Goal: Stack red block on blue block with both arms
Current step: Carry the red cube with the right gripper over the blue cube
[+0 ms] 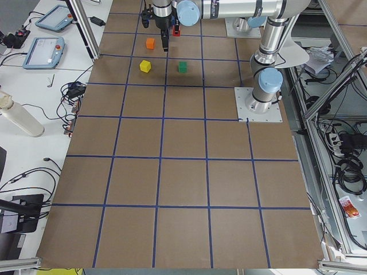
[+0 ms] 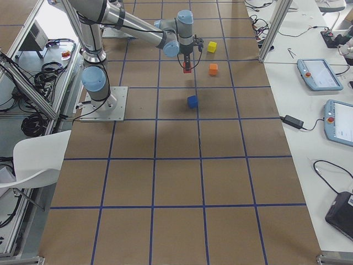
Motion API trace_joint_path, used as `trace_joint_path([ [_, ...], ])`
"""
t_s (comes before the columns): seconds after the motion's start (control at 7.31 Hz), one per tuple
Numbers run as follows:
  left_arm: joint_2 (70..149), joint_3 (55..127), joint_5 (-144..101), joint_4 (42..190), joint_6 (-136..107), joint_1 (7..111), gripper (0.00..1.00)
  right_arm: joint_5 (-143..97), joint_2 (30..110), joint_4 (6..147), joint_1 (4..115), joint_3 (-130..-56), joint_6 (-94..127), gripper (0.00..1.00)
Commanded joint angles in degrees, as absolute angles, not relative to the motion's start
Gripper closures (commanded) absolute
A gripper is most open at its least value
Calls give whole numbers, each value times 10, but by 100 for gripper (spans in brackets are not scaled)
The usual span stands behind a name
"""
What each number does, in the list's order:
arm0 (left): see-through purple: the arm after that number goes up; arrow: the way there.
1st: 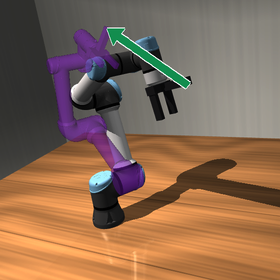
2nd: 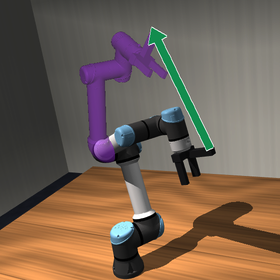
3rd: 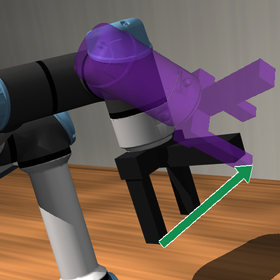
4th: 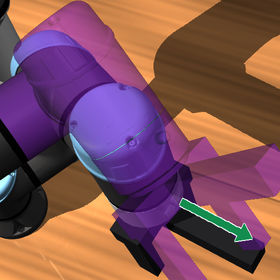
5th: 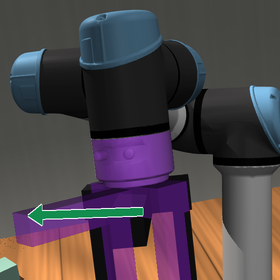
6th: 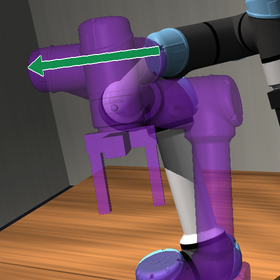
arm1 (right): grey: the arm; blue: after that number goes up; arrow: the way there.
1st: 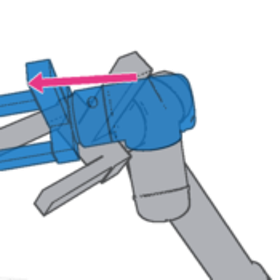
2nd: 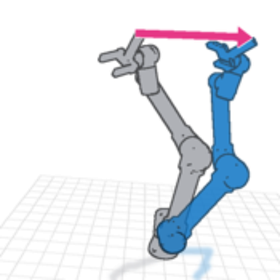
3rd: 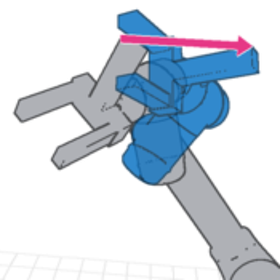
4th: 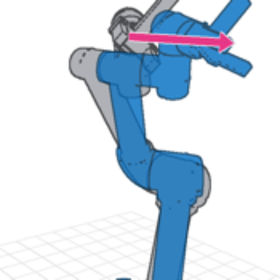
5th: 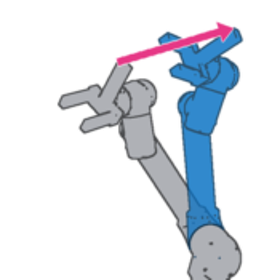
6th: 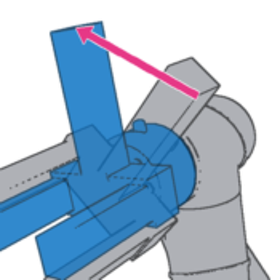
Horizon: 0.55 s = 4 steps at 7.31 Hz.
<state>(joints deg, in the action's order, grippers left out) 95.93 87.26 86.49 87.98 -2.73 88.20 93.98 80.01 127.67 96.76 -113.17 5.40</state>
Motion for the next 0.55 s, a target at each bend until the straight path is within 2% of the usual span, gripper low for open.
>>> trace_joint_path([
  [0.0, 960, 874, 865, 880, -27, 883, 0, 934, 820, 1251, 877, -1128, -78, 91],
  [0.41, 960, 874, 867, 880, -28, 886, 0, 957, 817, 1256, 780, -1125, -279, 92],
])
